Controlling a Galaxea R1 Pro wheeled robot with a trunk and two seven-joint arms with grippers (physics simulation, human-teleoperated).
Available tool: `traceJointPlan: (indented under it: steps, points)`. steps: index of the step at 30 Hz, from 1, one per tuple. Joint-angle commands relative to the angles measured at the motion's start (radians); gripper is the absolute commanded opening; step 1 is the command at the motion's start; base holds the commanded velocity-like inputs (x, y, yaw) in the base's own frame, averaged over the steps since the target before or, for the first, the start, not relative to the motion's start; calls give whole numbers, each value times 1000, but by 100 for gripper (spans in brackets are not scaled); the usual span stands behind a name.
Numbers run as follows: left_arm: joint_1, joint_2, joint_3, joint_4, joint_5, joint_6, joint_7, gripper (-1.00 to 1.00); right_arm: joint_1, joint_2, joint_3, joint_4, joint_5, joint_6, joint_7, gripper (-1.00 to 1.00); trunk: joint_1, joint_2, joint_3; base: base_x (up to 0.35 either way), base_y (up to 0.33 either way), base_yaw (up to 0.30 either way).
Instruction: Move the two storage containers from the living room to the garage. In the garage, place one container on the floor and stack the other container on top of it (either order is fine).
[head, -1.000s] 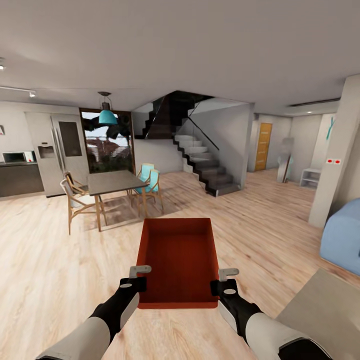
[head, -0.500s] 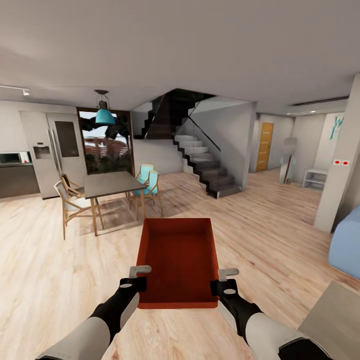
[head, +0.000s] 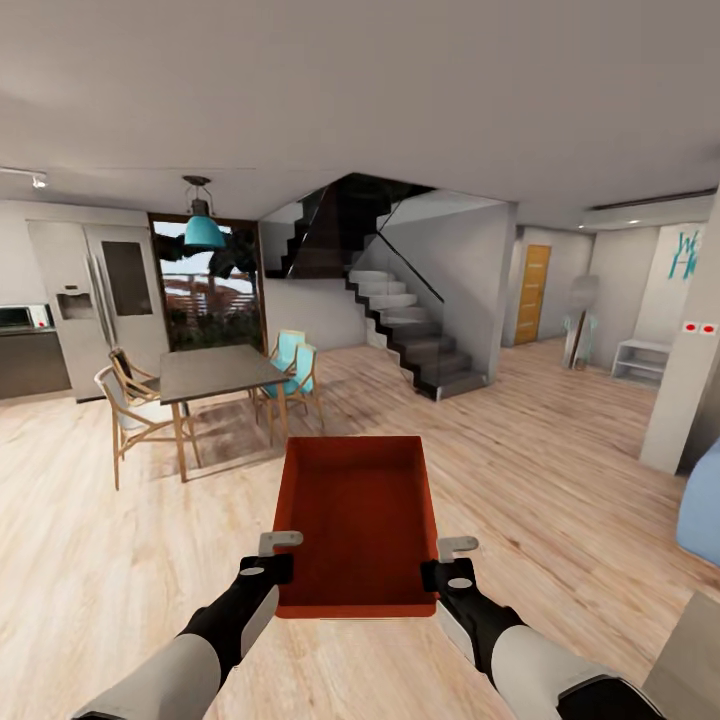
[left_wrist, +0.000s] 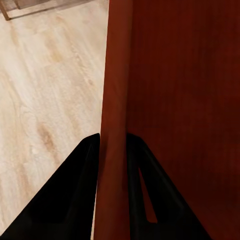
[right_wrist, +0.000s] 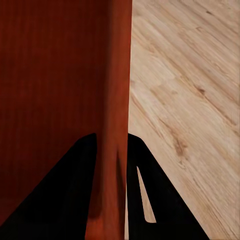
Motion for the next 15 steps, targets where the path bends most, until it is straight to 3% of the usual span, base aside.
traceJointPlan:
  steps: [1, 6, 9, 15]
  points:
    - [-1, 0, 4, -1, 39, 6, 13, -100, -1, 3, -3, -4, -3, -55, -2, -100, 1, -1, -2, 323, 0, 0]
    - [-1, 0, 4, -1, 39, 6, 13, -100, -1, 3, -3, -4, -3, -60, -6, -100, 1, -1, -2, 323, 0, 0]
    - [-1, 0, 4, -1, 40, 6, 13, -100, -1, 4, -3, -3, -6, -113, -9, -100, 1, -1, -2, 323, 0, 0]
    - [-1, 0, 2, -1, 69, 6, 13, -100, -1, 4, -2, 16, -6, -127, -9, -100, 1, -1, -2, 323, 0, 0]
